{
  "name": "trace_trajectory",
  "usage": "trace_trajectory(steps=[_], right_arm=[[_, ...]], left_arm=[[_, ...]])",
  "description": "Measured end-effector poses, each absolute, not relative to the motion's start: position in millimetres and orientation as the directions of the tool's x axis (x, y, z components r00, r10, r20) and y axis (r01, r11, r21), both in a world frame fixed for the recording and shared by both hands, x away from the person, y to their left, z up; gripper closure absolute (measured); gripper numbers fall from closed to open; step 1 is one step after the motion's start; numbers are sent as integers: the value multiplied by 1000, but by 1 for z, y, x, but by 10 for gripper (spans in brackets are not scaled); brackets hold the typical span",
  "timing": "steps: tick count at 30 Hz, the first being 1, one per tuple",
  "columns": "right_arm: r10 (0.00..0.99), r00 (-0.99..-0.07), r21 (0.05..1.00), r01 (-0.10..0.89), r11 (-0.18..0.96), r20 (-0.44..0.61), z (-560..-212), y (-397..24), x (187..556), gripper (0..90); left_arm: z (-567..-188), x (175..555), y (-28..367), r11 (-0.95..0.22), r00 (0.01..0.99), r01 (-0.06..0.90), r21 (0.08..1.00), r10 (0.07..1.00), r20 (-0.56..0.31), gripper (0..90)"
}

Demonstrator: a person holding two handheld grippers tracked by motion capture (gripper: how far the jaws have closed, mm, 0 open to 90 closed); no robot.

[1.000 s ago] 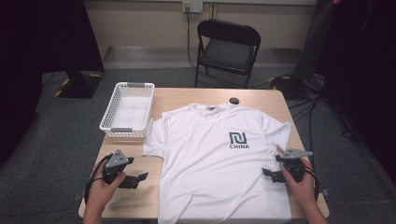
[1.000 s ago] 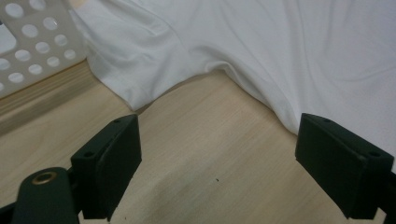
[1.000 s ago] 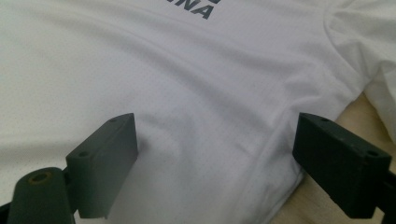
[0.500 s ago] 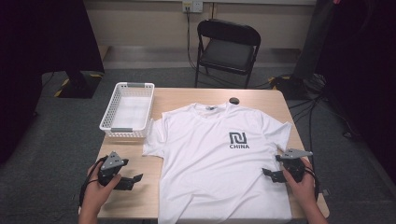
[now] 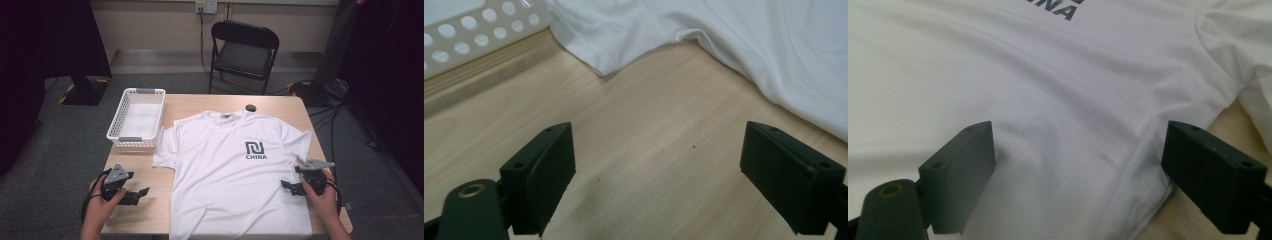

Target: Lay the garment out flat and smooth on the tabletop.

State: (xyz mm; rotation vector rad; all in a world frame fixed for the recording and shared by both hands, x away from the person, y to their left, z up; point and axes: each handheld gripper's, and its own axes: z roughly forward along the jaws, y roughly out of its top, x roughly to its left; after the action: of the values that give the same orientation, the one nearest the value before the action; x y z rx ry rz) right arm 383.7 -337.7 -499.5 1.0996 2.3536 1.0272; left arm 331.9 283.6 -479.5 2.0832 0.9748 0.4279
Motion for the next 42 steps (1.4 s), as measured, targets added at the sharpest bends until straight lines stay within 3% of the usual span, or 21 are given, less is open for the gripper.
trace_trajectory(steps=[42], right_arm=[[769,-639,735,519,437,-6,-499,-338,384,130]], left_arm=[[-492,328,298,-419,619,534,734,785,-2,145]])
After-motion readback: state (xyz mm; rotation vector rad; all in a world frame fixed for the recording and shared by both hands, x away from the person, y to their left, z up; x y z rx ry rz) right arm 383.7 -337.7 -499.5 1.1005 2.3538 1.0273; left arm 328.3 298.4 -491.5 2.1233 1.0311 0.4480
